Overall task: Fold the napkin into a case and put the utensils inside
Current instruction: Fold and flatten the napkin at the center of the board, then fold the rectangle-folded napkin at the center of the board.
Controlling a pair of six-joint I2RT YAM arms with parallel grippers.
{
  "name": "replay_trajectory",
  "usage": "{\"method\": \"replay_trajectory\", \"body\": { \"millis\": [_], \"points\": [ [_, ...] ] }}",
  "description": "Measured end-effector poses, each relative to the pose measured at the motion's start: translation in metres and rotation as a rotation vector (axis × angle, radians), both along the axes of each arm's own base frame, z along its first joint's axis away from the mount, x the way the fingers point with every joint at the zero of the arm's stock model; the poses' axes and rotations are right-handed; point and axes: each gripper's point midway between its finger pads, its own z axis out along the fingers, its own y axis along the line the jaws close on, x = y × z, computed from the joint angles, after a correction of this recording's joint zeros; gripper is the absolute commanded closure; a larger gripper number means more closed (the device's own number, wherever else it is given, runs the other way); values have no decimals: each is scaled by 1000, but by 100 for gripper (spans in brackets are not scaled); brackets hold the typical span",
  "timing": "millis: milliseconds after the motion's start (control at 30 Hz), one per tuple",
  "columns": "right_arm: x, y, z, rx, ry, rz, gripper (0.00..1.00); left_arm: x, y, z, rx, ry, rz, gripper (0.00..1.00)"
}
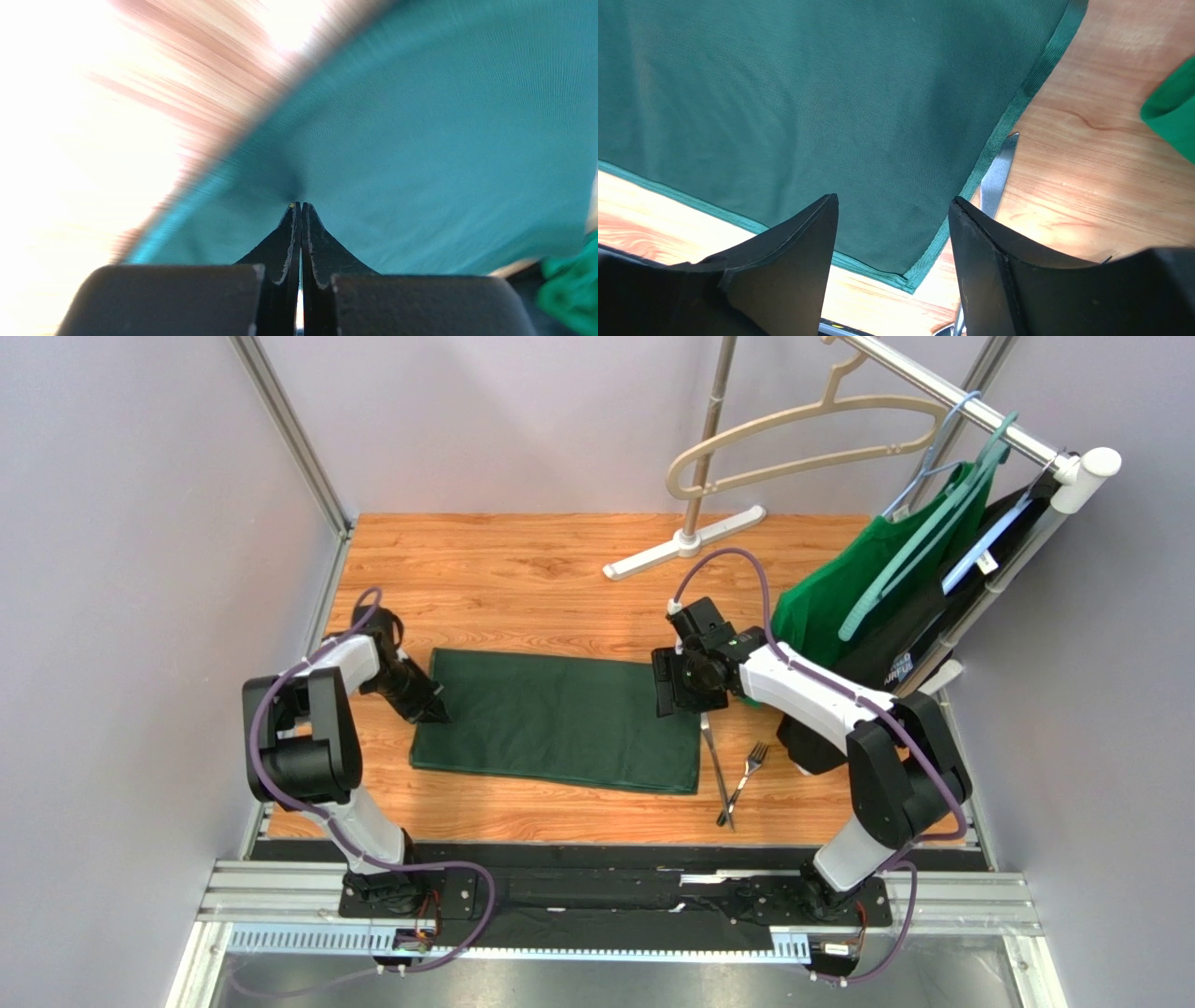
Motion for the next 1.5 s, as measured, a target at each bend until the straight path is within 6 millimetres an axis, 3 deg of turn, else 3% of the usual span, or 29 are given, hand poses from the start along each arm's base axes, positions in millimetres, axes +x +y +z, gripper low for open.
{"method": "replay_trajectory", "body": {
  "millis": [133, 233, 433, 500, 567, 633, 733, 833, 900, 1000, 1267, 1367, 1400, 1500],
  "points": [
    [-3, -4, -11, -28, 35, -3, 34, -2, 39, -4, 6, 17, 151, 100],
    [-3, -4, -13, -33, 39, -5, 35, -12, 51, -5, -10, 34, 216, 100],
    [-3, -6, -16, -46, 40, -5, 41, -35, 58, 7, 86, 10, 207, 99],
    [-2, -7, -16, -51, 35, -2, 43, -32, 58, 24, 119, -58, 184, 89],
    [2, -5, -14, -53, 28, 2, 52, -21, 52, 51, 144, -186, 139, 90],
    [15, 1, -11, -53, 11, 2, 70, -2, 30, 77, 120, -335, 65, 99],
    [46, 14, -10, -48, -20, -8, 90, 25, -4, 89, 38, -400, -35, 100],
    [71, 20, -15, -58, -48, -27, 94, 65, -23, 71, -23, -343, -86, 100],
    [81, 20, -20, -73, -55, -39, 95, 78, -21, 51, -24, -284, -82, 100],
    [92, 16, -28, -100, -56, -57, 95, 76, -10, 28, -2, -196, -52, 100],
    [118, 5, -49, -172, -79, -62, 91, 80, 14, 29, 21, -177, 7, 100],
    [129, 8, -48, -170, -104, -54, 78, 83, 23, 19, 28, -151, 30, 100],
    [128, 7, -48, -174, -102, -51, 66, 83, 27, 14, 31, -137, 39, 100],
    [123, 4, -47, -182, -87, -51, 47, 81, 43, 0, 54, -80, 72, 100]
  ]
}}
